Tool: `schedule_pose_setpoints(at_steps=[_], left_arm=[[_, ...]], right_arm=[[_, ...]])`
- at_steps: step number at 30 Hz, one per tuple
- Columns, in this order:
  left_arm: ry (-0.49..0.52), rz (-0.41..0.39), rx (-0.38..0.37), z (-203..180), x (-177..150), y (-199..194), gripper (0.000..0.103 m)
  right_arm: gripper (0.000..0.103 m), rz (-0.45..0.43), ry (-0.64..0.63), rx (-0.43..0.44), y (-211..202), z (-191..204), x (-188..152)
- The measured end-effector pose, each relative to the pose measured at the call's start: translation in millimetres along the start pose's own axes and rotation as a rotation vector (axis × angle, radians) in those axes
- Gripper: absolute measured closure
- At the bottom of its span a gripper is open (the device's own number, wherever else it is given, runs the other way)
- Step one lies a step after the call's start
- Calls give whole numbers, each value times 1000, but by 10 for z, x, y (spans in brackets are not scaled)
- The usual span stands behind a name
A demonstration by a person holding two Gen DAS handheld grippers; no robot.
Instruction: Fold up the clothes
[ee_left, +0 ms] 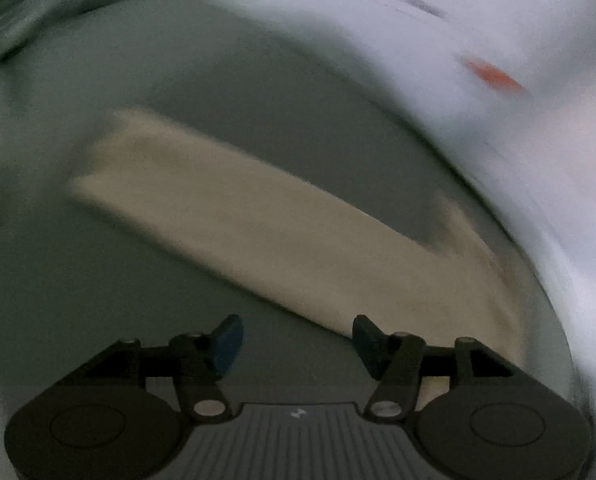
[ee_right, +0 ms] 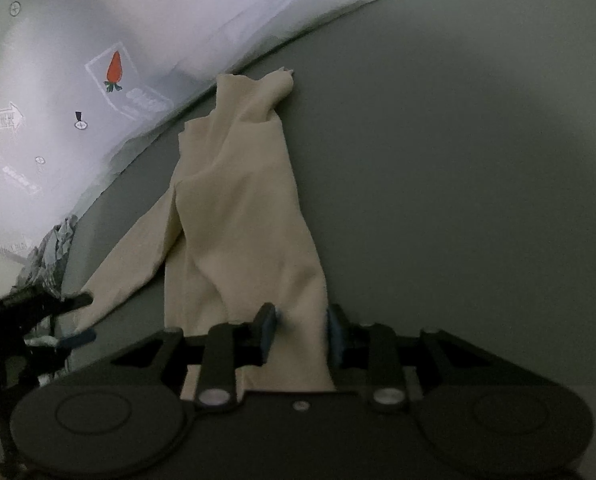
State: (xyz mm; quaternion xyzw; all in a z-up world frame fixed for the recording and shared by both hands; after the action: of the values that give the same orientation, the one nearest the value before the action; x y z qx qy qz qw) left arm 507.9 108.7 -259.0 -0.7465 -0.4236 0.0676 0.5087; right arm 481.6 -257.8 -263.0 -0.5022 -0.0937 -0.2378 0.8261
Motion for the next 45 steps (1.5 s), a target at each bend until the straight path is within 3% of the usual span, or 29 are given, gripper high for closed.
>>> schedule_pose_setpoints(at_steps=[2, 5, 7, 8, 12, 13, 15, 16, 17, 20, 23, 27, 29, 32, 34, 35, 38, 42, 45], left_arm=[[-110, -57, 16, 328, 221, -35, 41], [-172, -117, 37, 566, 450, -41, 40], [-215, -146, 2, 628, 559, -20, 30], [-225, -159, -12, 625, 593, -4, 24], [-169, -214, 27, 513, 661, 78, 22], [-151, -231, 37, 482, 668, 94, 29], [-124, -256, 43, 415, 672, 149, 60], [-124, -242, 25, 399, 667, 203, 88], [-143, -223, 12, 405, 661, 263, 96], [-159, -230, -23, 422, 678, 204, 97], [-47, -238, -95, 37, 629, 97, 97], [259, -168, -276, -880, 175, -90, 97], [372, -52, -391, -1258, -231, -65, 95], [416, 213, -558, -1602, -910, 149, 86], [370, 368, -556, -1595, -1219, 331, 77], [359, 405, -542, -1575, -1319, 365, 74], [383, 395, -568, -1556, -1357, 265, 58], [324, 351, -589, -1471, -1221, 149, 52], [305, 314, -533, -1322, -1085, 169, 50]], right_arm=[[72, 10, -17, -14, -6, 19, -6], [71, 21, -15, -32, -18, 49, -4], [70, 23, -6, -38, -18, 61, -1], [70, 23, -2, -42, -23, 68, -2], [69, 13, 13, -55, -35, 81, -18], [69, 10, 18, -57, -40, 83, -21], [68, 8, 27, -58, -50, 84, -23], [68, 8, 31, -57, -54, 83, -24], [68, 8, 33, -55, -58, 85, -22], [68, 9, 39, -49, -69, 88, -21], [68, 5, 73, -30, -90, 69, -23], [68, 1, 188, 28, -114, -27, -20], [68, 2, 275, 70, -111, -102, -21], [68, 3, 400, 131, -111, -210, -43], [65, 9, 454, 152, -131, -250, -63], [64, 3, 461, 156, -156, -255, -63], [64, -38, 442, 166, -263, -218, -29], [69, -119, 307, 161, -390, -3, 141], [81, -132, 182, 191, -354, 256, 245]])
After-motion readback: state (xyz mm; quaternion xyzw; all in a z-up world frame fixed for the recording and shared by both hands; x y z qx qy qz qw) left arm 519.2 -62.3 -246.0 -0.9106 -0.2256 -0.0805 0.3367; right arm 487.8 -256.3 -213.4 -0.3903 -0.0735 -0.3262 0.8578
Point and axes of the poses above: each gripper's, at about its wrist camera, not at the fingertips, and y roughly the way its jaws point, z to its left, x to its top, the point moved 9 cm from there along y, roughly the way its jaws point, and after that the axes turned 3 degrees about -x, right-handed, at the moved point
